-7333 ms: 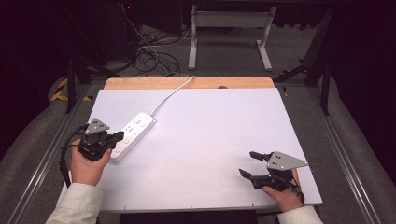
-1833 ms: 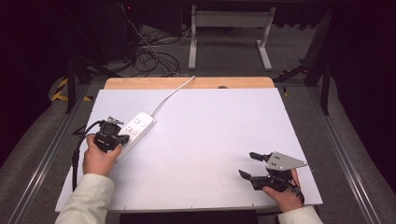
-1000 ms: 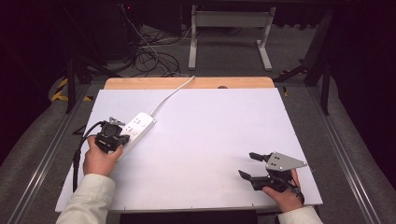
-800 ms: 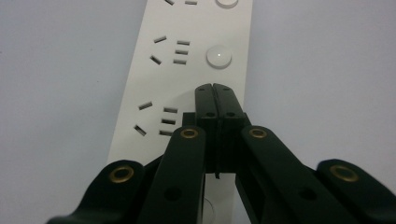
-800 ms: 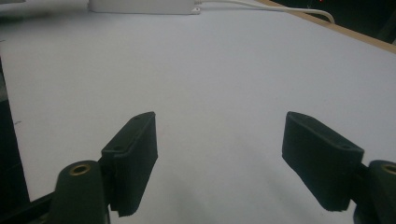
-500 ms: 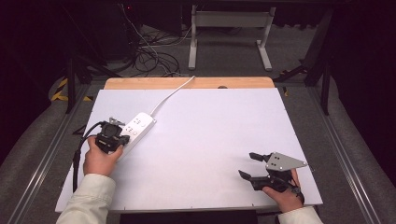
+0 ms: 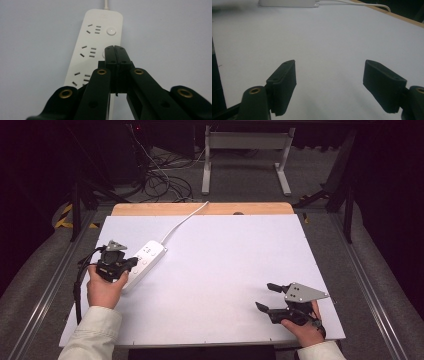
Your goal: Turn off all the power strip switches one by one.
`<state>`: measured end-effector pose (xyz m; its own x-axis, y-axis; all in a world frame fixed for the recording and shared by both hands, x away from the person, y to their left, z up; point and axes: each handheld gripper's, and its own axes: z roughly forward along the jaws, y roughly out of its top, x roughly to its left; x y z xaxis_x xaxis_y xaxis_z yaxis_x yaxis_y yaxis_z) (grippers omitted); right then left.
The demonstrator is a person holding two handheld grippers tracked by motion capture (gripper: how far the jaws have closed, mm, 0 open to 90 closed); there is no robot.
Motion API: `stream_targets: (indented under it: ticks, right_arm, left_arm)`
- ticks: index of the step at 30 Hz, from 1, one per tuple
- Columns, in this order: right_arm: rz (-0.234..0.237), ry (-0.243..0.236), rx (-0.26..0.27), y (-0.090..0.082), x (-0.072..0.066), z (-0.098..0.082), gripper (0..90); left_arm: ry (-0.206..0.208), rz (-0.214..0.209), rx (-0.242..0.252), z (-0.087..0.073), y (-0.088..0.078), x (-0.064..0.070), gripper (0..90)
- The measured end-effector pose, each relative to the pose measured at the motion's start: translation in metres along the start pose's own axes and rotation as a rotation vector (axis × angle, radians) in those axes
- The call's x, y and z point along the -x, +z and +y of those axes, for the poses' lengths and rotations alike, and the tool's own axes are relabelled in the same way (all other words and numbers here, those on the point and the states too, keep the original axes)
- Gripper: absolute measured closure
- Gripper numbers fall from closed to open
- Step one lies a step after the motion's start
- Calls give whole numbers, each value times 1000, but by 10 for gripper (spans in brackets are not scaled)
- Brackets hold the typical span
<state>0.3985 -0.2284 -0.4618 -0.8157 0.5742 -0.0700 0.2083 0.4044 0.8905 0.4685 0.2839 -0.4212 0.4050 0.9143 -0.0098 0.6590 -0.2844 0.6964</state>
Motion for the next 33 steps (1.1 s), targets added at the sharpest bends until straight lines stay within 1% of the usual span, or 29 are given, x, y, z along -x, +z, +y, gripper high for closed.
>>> stream_targets:
  ticks: [1,3,4,5,9,11,13,15,17,21,23,27,28,30,31,33]
  right_arm:
    - [0,1,0,0,0,0,275]
    - [0,2,-1,0,-1,0,275]
    - [0,2,0,0,-1,0,274]
    - [0,2,0,0,-1,0,275]
    - [0,2,-3,0,0,0,274]
    - [1,4,1,0,0,0,274]
    - [0,6,3,-1,0,0,273]
    - [-2,3,0,-1,1,-1,274]
    - [0,4,0,0,1,-1,274]
    - [1,3,1,0,0,0,274]
    - [1,4,2,0,0,0,274]
    - [0,1,-1,0,0,0,273]
    - [1,1,-1,0,0,0,274]
    - [0,2,0,0,0,0,273]
    - [1,2,0,0,0,0,273]
    - [-1,2,-1,0,0,0,273]
  left_arm:
    - [7,-3,-3,1,2,1,900]
    - [7,-17,-11,3,6,1,900]
    - [-2,-28,-8,4,9,2,900]
    - [-6,-30,-7,5,10,2,900]
    - [-5,-35,-19,10,23,1,900]
    - [-6,-27,-27,10,29,-1,900]
    - [-18,-22,-37,10,33,-3,900]
    - [-25,-19,-45,9,33,-7,900]
    - [-36,-20,-43,8,34,-8,900]
    - [-26,-22,-55,8,37,-7,900]
    - [-26,-17,-53,8,40,-7,900]
    - [-51,-21,-50,7,43,-11,900]
    - [-53,-21,-56,6,44,-10,900]
    - [-45,-21,-54,6,46,-10,900]
    - [-50,-24,-55,6,46,-9,900]
    - [-40,-21,-56,7,46,-9,900]
